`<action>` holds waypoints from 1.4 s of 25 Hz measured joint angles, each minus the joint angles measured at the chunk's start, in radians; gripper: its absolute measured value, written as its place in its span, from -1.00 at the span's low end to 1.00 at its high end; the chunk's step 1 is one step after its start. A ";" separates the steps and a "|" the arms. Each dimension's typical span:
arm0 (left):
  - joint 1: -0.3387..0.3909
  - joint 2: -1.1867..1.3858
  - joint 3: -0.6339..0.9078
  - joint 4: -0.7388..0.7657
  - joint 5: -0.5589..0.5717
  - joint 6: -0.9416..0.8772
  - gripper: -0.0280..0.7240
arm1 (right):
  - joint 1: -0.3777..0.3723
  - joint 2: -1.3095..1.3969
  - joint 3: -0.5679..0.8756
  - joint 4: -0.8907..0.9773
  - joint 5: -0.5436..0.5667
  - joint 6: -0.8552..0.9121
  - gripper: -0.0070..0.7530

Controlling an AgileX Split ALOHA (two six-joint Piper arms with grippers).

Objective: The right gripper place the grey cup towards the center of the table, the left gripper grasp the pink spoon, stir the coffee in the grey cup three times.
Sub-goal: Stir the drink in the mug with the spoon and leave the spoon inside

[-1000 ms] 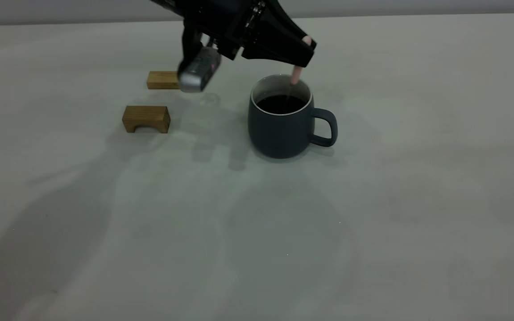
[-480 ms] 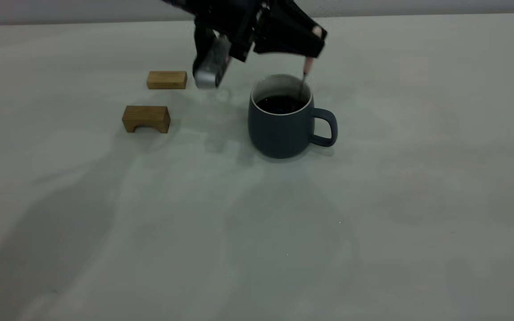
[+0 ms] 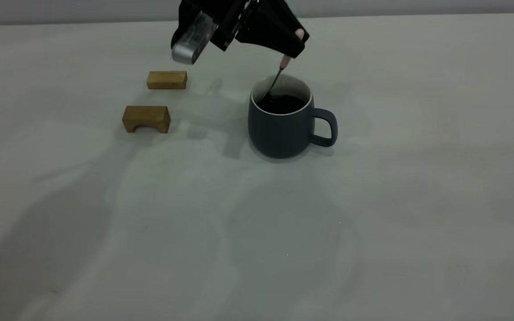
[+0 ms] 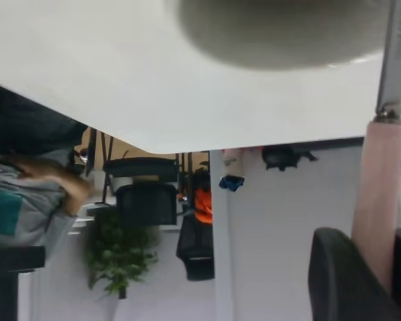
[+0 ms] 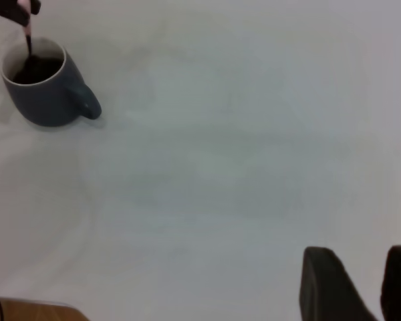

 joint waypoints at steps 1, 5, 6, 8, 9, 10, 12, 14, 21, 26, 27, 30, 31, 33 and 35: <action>-0.001 0.003 0.000 -0.013 0.000 0.014 -0.48 | 0.000 0.000 0.000 0.000 0.000 0.000 -0.36; -0.016 0.035 0.000 -0.088 0.029 0.042 -0.48 | 0.000 0.000 0.000 0.000 0.000 0.000 -0.36; -0.020 0.044 0.000 -0.094 0.038 0.042 -0.48 | 0.000 0.000 0.000 0.000 0.000 0.000 -0.36; -0.025 0.057 0.000 -0.092 0.045 0.024 -0.48 | 0.000 0.000 0.000 0.000 0.000 0.000 -0.36; -0.026 0.060 0.000 -0.086 0.046 0.006 -0.48 | 0.000 0.000 0.000 0.000 0.000 0.000 -0.36; -0.026 0.060 0.000 -0.073 0.046 -0.017 -0.48 | 0.000 0.000 0.000 0.000 0.000 0.000 -0.36; -0.026 0.055 0.000 -0.046 0.046 -0.054 -0.48 | 0.000 0.000 0.000 0.000 0.000 0.000 -0.36; -0.025 0.042 0.000 -0.009 0.046 -0.068 -0.48 | 0.000 0.000 0.000 0.000 0.000 0.000 -0.36; -0.025 0.020 -0.020 0.072 0.043 -0.074 -0.48 | 0.000 0.000 0.000 0.000 0.000 0.000 -0.36; -0.026 0.023 -0.020 0.132 0.033 -0.075 -0.48 | 0.000 0.000 0.000 0.000 0.000 0.000 -0.36; -0.026 0.023 -0.020 0.135 0.033 -0.079 -0.48 | 0.000 0.000 0.000 0.000 0.000 0.000 -0.36; -0.026 0.023 -0.020 0.137 0.036 -0.103 -0.45 | 0.000 0.000 0.000 0.000 0.000 0.000 -0.36; -0.026 0.023 -0.021 0.139 0.039 -0.109 -0.39 | 0.000 0.000 0.000 0.000 0.000 0.000 -0.36; -0.026 0.023 -0.021 0.159 0.046 -0.114 -0.16 | 0.000 0.000 0.000 0.000 0.000 0.000 -0.36; -0.026 0.023 -0.021 0.182 0.046 -0.114 0.14 | 0.000 0.000 0.000 0.000 0.000 0.000 -0.36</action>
